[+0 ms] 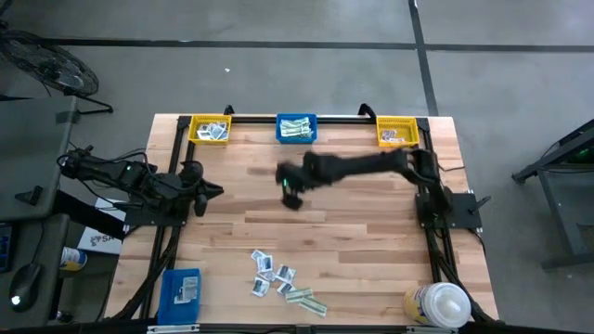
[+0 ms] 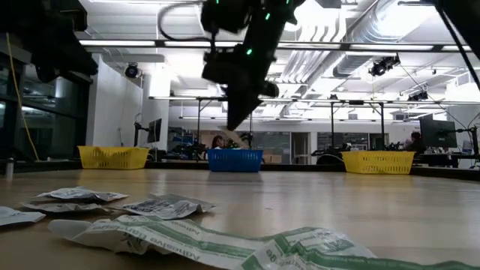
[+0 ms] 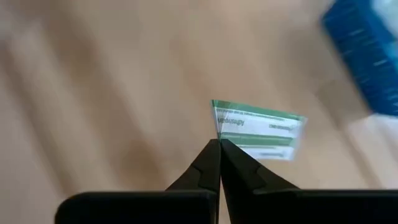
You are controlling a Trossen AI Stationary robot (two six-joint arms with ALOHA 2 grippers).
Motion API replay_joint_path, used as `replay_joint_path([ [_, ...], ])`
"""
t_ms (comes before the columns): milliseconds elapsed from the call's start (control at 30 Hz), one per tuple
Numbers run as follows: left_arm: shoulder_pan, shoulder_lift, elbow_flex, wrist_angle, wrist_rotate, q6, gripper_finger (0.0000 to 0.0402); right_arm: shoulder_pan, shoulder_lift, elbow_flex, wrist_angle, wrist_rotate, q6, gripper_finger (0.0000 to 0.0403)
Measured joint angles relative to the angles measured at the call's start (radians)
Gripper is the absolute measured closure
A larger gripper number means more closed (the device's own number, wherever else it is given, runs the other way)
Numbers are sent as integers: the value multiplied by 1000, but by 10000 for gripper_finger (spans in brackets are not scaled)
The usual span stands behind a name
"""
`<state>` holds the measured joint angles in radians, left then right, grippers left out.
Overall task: Pick & Place First Aid Supplies
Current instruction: Put the green bandage pack into the top blue bin
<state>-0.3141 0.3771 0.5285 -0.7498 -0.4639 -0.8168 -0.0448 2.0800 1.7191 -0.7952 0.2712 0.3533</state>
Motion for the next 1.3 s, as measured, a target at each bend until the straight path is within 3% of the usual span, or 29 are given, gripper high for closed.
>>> replay_joint_path([
  [267, 0, 0, 0, 0, -91, -72, 348, -217, -39, 0, 174, -31, 145, 403],
  [500, 0, 0, 0, -1, -173, -113, 348, -354, -33, 2, 335, -177, 225, 403],
  [967, 0, 0, 0, -1, -282, -136, 348, -452, 30, 1, 303, -150, 165, 403],
  [1300, 0, 0, 0, 0, -290, -142, 348, -481, 69, 1, 353, -159, 136, 399],
])
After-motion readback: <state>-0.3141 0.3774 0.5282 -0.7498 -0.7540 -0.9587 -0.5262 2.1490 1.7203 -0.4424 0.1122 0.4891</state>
